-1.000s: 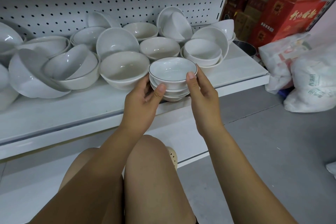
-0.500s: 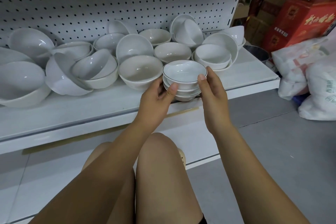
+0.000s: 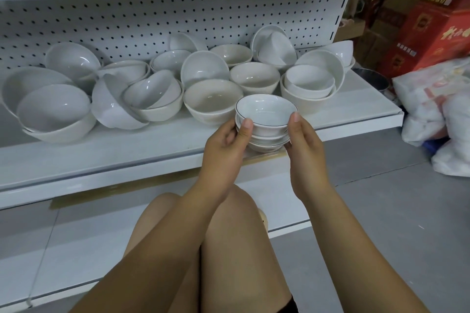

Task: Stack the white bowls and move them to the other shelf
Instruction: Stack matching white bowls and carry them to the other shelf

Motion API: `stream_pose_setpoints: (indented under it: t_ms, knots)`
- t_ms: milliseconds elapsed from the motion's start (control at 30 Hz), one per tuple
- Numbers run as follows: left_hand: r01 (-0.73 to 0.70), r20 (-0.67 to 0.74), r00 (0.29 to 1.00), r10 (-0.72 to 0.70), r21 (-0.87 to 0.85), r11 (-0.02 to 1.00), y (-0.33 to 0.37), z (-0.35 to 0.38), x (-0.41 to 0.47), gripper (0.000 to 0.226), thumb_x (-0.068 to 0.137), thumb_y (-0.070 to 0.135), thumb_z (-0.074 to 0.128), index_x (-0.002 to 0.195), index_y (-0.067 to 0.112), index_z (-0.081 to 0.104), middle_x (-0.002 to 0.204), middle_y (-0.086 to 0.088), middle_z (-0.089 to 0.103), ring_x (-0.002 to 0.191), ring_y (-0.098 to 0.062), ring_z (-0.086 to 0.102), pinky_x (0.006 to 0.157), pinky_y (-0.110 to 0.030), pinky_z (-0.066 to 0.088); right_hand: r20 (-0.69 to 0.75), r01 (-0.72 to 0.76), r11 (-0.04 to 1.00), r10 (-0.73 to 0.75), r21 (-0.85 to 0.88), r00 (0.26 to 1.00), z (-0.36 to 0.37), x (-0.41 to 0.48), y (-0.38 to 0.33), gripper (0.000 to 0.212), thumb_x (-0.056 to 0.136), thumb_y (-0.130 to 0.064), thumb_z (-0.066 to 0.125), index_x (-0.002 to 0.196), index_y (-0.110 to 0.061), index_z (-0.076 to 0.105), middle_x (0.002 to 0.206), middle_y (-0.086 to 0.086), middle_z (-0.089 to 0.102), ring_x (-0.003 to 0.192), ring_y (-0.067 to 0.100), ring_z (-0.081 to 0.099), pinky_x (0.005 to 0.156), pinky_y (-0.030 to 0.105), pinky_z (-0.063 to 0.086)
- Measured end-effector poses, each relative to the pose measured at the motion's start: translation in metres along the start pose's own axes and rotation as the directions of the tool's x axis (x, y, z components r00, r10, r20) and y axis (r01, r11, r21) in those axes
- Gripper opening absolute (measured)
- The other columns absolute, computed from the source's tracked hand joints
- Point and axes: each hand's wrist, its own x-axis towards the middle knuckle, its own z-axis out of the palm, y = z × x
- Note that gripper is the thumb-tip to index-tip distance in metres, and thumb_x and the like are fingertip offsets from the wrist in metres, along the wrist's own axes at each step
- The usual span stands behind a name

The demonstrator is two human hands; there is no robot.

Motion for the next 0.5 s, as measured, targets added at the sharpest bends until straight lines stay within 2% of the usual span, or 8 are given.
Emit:
stream_pose_setpoints:
  t_ms: [200,267,367,433,500]
  knots:
    - [-0.019,-0.093,0.996,0.014,-0.056,0.998,0.008,-0.027,-0.038,0.024,0.098,0.027,0.065,0.121,0.024,0.07,0.115,0.008,0.077,0.114,-0.008,0.07,0.107,-0.038,0.051,0.057,-0.015,0.999,0.013,0.048,0.998,0.021,-0.03,0.001,0.04,0.101,-0.055,0.054,0.125,-0.028,0.071,0.127,-0.009,0.072,0.127,0.013,0.062,0.114,0.047,0.044]
    - [-0.044,-0.143,0.989,0.036,-0.054,0.998,0.013,-0.041,-0.046,0.029,0.093,0.03,0.067,0.121,0.022,0.07,0.113,0.008,0.077,0.112,-0.008,0.07,0.105,-0.036,0.052,0.1,-0.012,0.999,0.008,0.042,0.995,0.033,-0.037,0.0,0.036,0.102,-0.05,0.053,0.124,-0.027,0.07,0.125,-0.011,0.072,0.124,0.009,0.063,0.111,0.04,0.046]
    - [-0.072,-0.202,0.977,0.068,-0.014,0.997,0.021,-0.069,-0.052,0.037,0.089,0.037,0.066,0.122,0.02,0.07,0.112,0.009,0.078,0.11,-0.006,0.07,0.103,-0.035,0.053,0.188,-0.015,1.0,0.011,0.021,0.982,0.059,-0.041,-0.003,0.03,0.103,-0.044,0.052,0.121,-0.028,0.071,0.118,-0.017,0.074,0.117,-0.001,0.065,0.097,0.021,0.048]
    - [-0.074,-0.23,0.97,0.076,0.016,0.997,0.026,-0.087,-0.056,0.032,0.096,0.033,0.064,0.124,0.02,0.07,0.112,0.011,0.077,0.111,-0.004,0.07,0.102,-0.034,0.054,0.242,-0.017,1.0,0.011,0.02,0.97,0.077,-0.043,-0.004,0.026,0.104,-0.042,0.053,0.117,-0.03,0.071,0.114,-0.018,0.075,0.112,-0.003,0.066,0.091,0.018,0.049]
    - [-0.077,-0.251,0.964,0.087,0.05,0.996,0.03,-0.106,-0.059,0.03,0.099,0.032,0.061,0.125,0.021,0.07,0.113,0.012,0.077,0.112,-0.004,0.069,0.104,-0.035,0.052,0.291,-0.018,0.999,0.01,0.027,0.957,0.094,-0.044,-0.004,0.027,0.104,-0.041,0.053,0.118,-0.027,0.072,0.115,-0.015,0.075,0.113,0.0,0.067,0.094,0.021,0.051]
